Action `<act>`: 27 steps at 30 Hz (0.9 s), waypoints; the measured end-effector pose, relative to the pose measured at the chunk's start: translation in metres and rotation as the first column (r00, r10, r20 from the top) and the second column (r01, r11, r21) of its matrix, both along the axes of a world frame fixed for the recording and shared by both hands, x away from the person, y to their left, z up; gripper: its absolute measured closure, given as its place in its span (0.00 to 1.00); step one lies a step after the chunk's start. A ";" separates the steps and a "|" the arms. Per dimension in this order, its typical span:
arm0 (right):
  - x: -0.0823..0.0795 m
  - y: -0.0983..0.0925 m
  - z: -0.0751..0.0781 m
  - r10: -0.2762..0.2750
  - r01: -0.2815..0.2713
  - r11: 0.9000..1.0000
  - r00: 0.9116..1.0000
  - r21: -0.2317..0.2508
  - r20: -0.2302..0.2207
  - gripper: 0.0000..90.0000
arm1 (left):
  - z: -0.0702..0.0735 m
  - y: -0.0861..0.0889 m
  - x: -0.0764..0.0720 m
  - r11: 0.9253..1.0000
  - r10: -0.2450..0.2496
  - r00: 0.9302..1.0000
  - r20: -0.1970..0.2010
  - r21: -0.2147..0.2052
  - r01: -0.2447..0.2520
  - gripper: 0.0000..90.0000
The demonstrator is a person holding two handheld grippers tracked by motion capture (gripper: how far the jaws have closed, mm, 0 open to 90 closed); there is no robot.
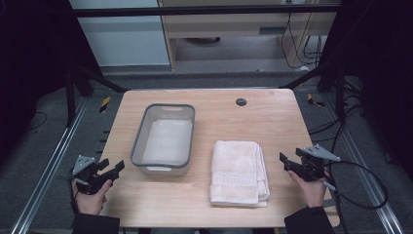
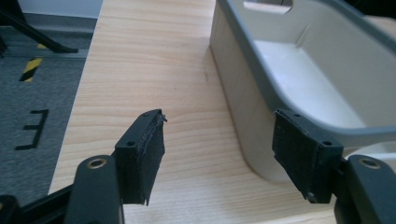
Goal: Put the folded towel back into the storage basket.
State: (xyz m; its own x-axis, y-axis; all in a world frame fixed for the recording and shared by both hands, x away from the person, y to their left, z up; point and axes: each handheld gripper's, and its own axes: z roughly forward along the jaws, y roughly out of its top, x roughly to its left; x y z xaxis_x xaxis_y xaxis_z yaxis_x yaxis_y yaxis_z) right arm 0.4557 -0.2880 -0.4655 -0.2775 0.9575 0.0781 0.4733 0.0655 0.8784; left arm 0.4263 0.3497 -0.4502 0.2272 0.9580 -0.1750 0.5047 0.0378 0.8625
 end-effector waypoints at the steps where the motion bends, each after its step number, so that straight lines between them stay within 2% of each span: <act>1: -0.001 0.000 0.001 -0.001 0.001 1.000 1.000 -0.001 0.004 0.35 | 0.001 0.000 -0.001 1.000 0.003 1.000 0.005 -0.001 -0.003 0.38; 5: -0.002 0.000 0.004 0.009 -0.009 1.000 1.000 -0.019 0.020 0.37 | 0.008 -0.002 -0.003 1.000 0.000 1.000 0.022 -0.014 0.000 0.40; 9: -0.001 0.002 0.010 0.052 -0.052 0.998 0.999 0.040 0.010 0.38 | 0.014 -0.004 -0.004 1.000 -0.014 0.999 0.042 -0.027 0.016 0.41; 10: -0.001 0.003 0.011 0.058 -0.058 0.997 0.998 0.042 0.012 0.38 | 0.016 -0.005 -0.003 0.999 -0.021 0.999 0.044 -0.024 0.022 0.41; 12: -0.001 0.004 0.016 0.064 -0.065 0.998 0.998 0.024 0.027 0.38 | 0.019 -0.008 -0.002 0.999 -0.027 0.999 0.044 -0.021 0.028 0.41; 20: 0.001 0.003 0.029 0.080 -0.082 0.995 0.996 0.048 0.048 0.36 | 0.031 -0.023 0.004 0.999 -0.050 0.996 0.070 -0.008 0.051 0.40; 27: 0.007 0.006 0.043 0.093 -0.096 0.995 0.993 0.038 0.067 0.34 | 0.042 -0.037 0.010 0.997 -0.079 0.994 0.082 -0.005 0.079 0.39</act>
